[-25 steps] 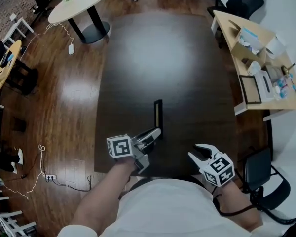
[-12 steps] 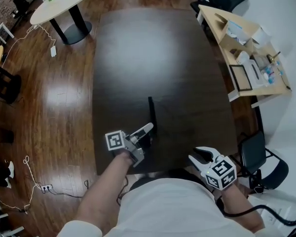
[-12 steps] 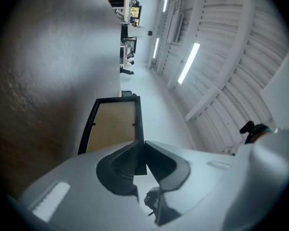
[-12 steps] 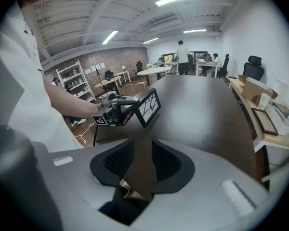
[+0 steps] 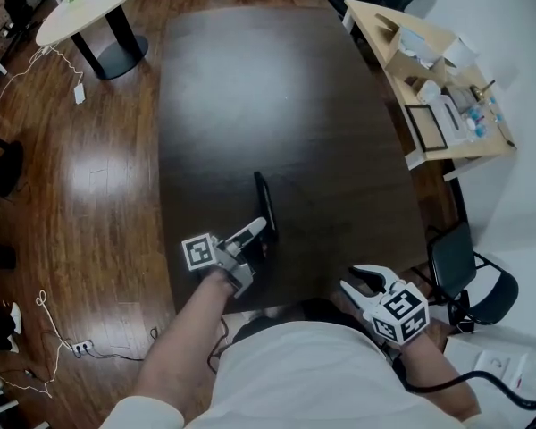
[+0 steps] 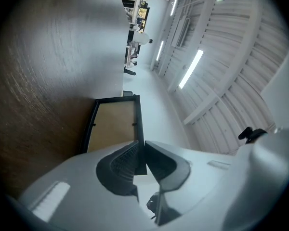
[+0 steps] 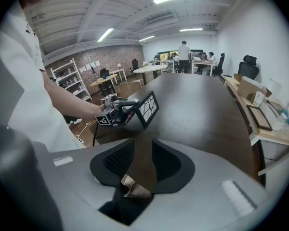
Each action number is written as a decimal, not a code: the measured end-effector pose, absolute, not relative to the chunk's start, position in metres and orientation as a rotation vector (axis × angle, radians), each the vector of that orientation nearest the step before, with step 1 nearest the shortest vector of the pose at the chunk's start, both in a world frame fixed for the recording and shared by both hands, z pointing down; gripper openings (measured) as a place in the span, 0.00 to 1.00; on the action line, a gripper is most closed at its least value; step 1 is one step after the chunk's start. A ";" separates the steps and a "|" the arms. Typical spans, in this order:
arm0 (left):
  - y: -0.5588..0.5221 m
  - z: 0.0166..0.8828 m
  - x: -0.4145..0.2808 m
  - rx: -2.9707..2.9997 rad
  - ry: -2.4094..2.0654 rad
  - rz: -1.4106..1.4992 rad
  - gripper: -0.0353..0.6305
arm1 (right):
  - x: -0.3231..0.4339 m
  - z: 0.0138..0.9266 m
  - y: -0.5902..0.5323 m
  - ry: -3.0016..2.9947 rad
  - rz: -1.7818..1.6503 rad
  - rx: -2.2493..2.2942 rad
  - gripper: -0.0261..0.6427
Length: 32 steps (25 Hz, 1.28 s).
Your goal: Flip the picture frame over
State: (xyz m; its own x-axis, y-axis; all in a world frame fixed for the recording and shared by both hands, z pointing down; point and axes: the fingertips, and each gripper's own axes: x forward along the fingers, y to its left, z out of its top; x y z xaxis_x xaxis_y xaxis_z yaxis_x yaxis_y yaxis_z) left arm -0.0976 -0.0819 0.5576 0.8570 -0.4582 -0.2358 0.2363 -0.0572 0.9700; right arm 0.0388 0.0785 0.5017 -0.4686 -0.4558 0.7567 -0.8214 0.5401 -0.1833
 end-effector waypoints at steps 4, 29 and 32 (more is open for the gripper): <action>-0.084 0.560 -0.098 1.537 -0.190 -0.572 0.12 | 0.038 0.503 0.077 -2.125 0.716 1.017 0.22; -0.073 0.617 -0.123 1.749 -0.448 -0.126 0.12 | 0.029 0.511 0.071 -2.165 0.713 0.963 0.22; -0.072 0.620 -0.122 1.762 -0.477 -0.089 0.12 | 0.029 0.512 0.071 -2.171 0.715 0.954 0.22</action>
